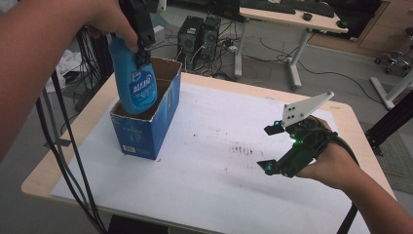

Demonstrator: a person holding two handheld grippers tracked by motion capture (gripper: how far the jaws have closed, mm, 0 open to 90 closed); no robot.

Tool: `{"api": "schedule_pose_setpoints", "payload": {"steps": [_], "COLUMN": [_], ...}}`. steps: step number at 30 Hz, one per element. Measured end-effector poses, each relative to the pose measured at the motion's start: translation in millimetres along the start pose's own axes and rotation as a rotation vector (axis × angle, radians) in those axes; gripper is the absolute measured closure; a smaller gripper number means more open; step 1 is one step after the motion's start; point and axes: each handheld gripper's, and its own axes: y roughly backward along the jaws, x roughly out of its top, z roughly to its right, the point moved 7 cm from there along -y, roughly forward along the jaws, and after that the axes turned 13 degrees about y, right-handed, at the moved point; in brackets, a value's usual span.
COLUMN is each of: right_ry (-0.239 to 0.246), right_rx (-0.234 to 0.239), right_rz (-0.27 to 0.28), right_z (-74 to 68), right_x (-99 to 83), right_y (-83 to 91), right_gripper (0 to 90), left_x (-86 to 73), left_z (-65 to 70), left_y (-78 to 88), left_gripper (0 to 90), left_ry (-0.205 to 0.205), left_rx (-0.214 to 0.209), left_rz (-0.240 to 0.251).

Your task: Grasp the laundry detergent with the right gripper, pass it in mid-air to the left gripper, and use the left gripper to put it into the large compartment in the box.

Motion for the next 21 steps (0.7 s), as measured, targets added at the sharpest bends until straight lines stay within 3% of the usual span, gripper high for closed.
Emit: {"api": "schedule_pose_setpoints", "payload": {"steps": [9,12,16,21], "right_ry": [-0.011,-0.017,-0.026,-0.03], "right_rx": [-0.006,-0.009,-0.009,-0.009], "right_rz": [-0.006,-0.012,-0.02,-0.028], "right_z": [2.1,2.8,3.6,5.0], "right_x": [-1.7,-2.9,-4.2,-5.4], "right_y": [-1.1,-1.2,-1.6,-3.4], "right_gripper": [0.9,0.9,0.9,0.9], "left_x": [10.2,12.4,14.9,16.3], "left_z": [-3.0,-1.7,0.9,1.4], "left_y": [-51.3,-68.0,-86.3,-102.4], "left_gripper": [39.1,39.2,39.2,39.2], "left_ry": [-0.205,-0.303,-0.42,-0.523], "left_rx": [0.019,0.02,0.019,0.041], "left_rz": [-0.022,-0.043,-0.053,-0.058]}}
